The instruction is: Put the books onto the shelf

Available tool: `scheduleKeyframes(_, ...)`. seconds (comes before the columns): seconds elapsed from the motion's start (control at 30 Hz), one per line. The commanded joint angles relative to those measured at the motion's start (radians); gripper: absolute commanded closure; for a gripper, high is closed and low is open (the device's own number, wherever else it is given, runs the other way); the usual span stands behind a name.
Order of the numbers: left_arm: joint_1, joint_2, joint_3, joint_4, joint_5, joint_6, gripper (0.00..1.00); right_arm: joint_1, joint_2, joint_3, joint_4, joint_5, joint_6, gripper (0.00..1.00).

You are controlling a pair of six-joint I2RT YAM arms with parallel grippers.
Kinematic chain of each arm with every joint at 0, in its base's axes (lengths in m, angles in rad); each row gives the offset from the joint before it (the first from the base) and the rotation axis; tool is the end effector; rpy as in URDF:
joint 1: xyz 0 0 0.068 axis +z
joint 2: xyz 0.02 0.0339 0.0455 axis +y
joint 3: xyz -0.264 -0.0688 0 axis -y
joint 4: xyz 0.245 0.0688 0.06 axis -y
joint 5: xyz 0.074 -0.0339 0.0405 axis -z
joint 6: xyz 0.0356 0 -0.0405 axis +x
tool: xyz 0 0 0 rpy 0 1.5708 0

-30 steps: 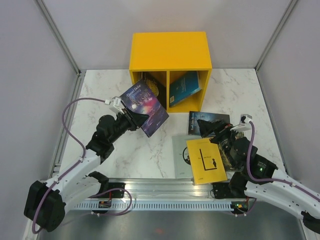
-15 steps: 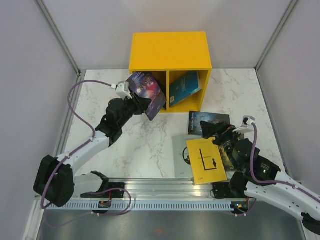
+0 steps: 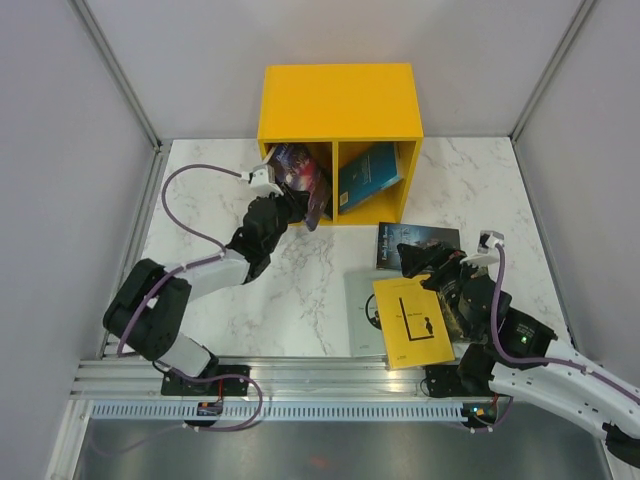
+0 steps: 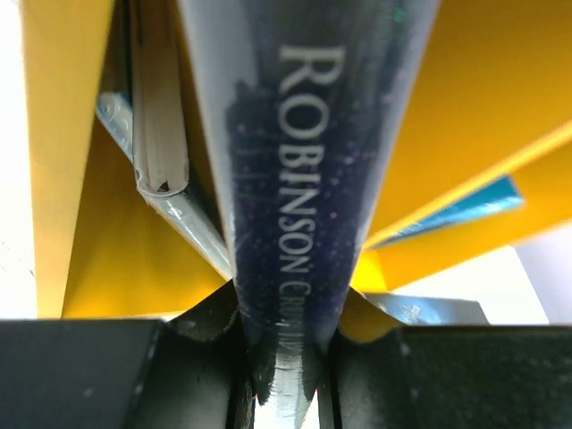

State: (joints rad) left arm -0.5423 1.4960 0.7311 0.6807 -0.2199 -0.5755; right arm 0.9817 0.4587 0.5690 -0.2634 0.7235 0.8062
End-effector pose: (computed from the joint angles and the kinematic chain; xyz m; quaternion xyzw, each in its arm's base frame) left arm 0.2840 -0.1621 0.2412 -0.0864 0.7305 -0.2882 0.6131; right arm 0.0861 0.0864 0.3016 0.1673 0.7274 0.3063 0.5908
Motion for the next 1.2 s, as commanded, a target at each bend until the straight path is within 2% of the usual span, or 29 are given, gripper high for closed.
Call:
scheduleKeyframes(0.0,-0.01,0.079,0.106,0.287,-0.275,-0.032,0.98,-0.001,0.008,0.002,0.003,0.01,-0.013,0.02)
scheduleKeyframes(0.03,-0.018,0.102,0.126,0.315,-0.323,-0.029,0.98,-0.002,0.009,0.0,0.004,0.011,-0.015,0.02)
scheduleKeyframes(0.2,-0.036,0.259,0.215,0.352,-0.332,-0.021,0.98,-0.002,0.034,-0.003,0.01,0.01,-0.029,0.02)
scheduleKeyframes(0.23,-0.042,0.283,0.246,0.408,-0.382,-0.035,0.98,-0.002,0.038,-0.001,0.009,0.008,-0.033,0.02)
scheduleKeyframes(0.33,-0.076,0.372,0.292,0.531,-0.446,0.046,0.98,-0.002,0.058,-0.001,0.018,0.013,-0.047,0.02)
scheduleKeyframes(0.53,-0.12,0.512,0.381,0.617,-0.499,0.132,0.98,-0.002,0.122,-0.006,0.065,0.017,-0.071,0.02)
scheduleKeyframes(0.7,-0.12,0.514,0.343,0.542,-0.48,0.053,0.96,-0.002,0.144,-0.009,0.087,0.008,-0.071,0.02)
scheduleKeyframes(0.8,-0.122,0.498,0.309,0.501,-0.464,0.019,0.82,-0.002,0.143,-0.018,0.093,0.008,-0.064,0.02)
scheduleKeyframes(0.83,-0.122,0.488,0.303,0.485,-0.457,0.014,0.7,-0.002,0.14,-0.018,0.092,0.004,-0.061,0.02)
scheduleKeyframes(1.0,-0.119,0.426,0.292,0.31,-0.404,-0.029,0.49,0.0,0.117,-0.031,0.093,-0.009,-0.036,0.02)
scheduleKeyframes(1.03,-0.119,0.415,0.292,0.286,-0.404,-0.03,0.34,-0.001,0.107,-0.031,0.092,-0.013,-0.03,0.02)
scheduleKeyframes(1.17,-0.117,0.365,0.259,0.249,-0.409,-0.026,0.25,-0.002,0.074,-0.038,0.084,-0.018,-0.009,0.02)
